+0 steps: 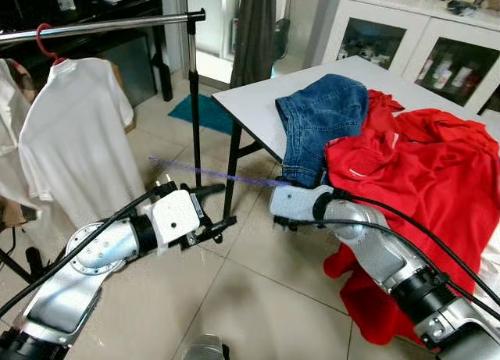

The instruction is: Hang hanger

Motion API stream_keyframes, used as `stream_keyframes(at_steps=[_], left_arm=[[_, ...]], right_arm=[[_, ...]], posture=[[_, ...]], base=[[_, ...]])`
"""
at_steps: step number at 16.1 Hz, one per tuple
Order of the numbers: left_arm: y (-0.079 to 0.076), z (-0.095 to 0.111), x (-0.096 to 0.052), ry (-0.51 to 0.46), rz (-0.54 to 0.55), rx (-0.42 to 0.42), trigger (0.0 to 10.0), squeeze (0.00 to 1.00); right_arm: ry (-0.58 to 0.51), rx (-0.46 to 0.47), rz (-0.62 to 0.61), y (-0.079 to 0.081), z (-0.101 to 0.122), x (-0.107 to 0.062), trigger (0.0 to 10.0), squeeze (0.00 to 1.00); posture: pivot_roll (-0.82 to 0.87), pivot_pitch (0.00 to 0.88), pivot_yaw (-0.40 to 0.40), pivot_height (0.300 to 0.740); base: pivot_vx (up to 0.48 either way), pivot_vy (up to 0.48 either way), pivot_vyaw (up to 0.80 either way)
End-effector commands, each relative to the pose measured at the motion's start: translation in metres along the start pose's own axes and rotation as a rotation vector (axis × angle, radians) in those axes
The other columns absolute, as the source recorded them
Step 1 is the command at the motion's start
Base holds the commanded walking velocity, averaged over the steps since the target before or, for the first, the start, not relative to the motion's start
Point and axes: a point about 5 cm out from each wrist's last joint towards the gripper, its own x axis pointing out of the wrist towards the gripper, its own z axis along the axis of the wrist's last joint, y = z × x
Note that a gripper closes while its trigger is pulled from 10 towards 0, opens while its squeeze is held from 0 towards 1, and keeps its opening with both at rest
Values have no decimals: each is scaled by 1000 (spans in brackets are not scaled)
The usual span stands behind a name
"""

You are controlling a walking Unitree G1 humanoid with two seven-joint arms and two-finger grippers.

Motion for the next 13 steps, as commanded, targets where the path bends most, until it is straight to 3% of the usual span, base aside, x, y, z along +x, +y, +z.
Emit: stream_keyframes(at_steps=[1,2,5,7,10,13], left_arm=[[5,3,1,-3,16,55,10000,890],[4,4,2,-11,8,61,10000,749],[8,2,4,14,29,125,10000,671],[9,-2,3,31,35,153,10000,475],[5,-9,6,65,8,187,10000,435],[-3,-3,14,17,0,170,10000,435]], right_arm=[[8,-39,-20,-5,-2,-3,10000,0],[7,-53,-13,-4,-2,-3,10000,0],[5,-69,3,-1,-2,-3,10000,0],[-9,-78,1,-2,1,-3,10000,0],[-29,-87,-4,-5,6,-1,10000,0],[-30,-66,-8,-5,4,0,10000,0]], posture=[[272,0,-54,740],[270,0,-55,740],[270,0,-57,740],[270,0,-57,740],[271,0,-55,740],[270,2,-53,740]], base=[[0,0,0],[0,0,0],[0,0,0],[0,0,0],[0,0,0],[0,0,0]])
